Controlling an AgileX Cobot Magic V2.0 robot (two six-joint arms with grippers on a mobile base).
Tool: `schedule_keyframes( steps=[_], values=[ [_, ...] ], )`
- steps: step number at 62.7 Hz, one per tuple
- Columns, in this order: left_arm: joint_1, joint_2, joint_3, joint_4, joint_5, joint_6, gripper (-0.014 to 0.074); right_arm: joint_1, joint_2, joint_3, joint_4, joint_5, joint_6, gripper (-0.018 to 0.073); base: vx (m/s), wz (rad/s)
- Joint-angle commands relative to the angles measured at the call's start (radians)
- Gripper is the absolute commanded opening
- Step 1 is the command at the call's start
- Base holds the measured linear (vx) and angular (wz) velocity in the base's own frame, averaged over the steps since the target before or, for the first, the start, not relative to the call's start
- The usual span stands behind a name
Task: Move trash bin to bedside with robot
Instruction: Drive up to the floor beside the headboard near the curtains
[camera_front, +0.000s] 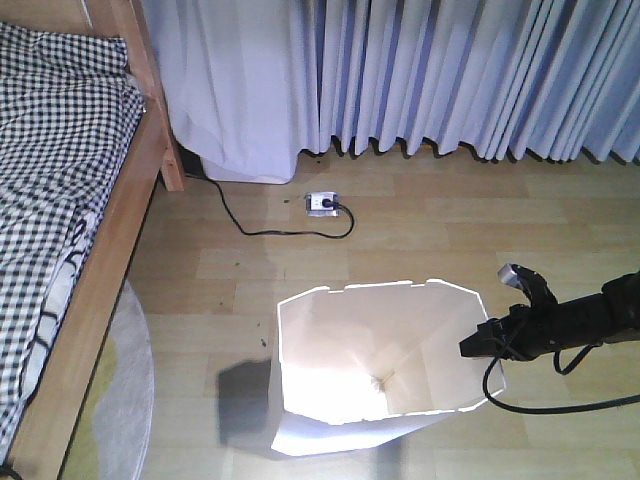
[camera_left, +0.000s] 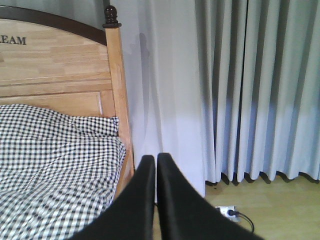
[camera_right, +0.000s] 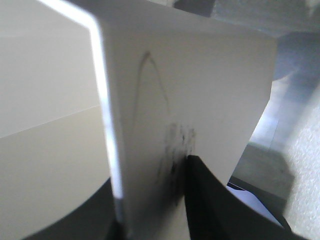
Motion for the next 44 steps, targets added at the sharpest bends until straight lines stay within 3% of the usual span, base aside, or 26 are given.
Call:
schedule_keyframes(
  steps=[1, 44],
  values=[
    [0.001, -0.008, 0.012, -0.009, -0.074, -0.014, -0.0006, -0.004, -0.073, -0.004, 0.048, 0.261, -0.005, -0.0003, 0.21, -0.03],
    [0.001, -0.008, 0.012, -0.009, -0.074, -0.014, -0.0006, -0.004, -0.073, -0.004, 0.048, 0.261, -0.005, -0.0003, 0.19, -0.07]
  ],
)
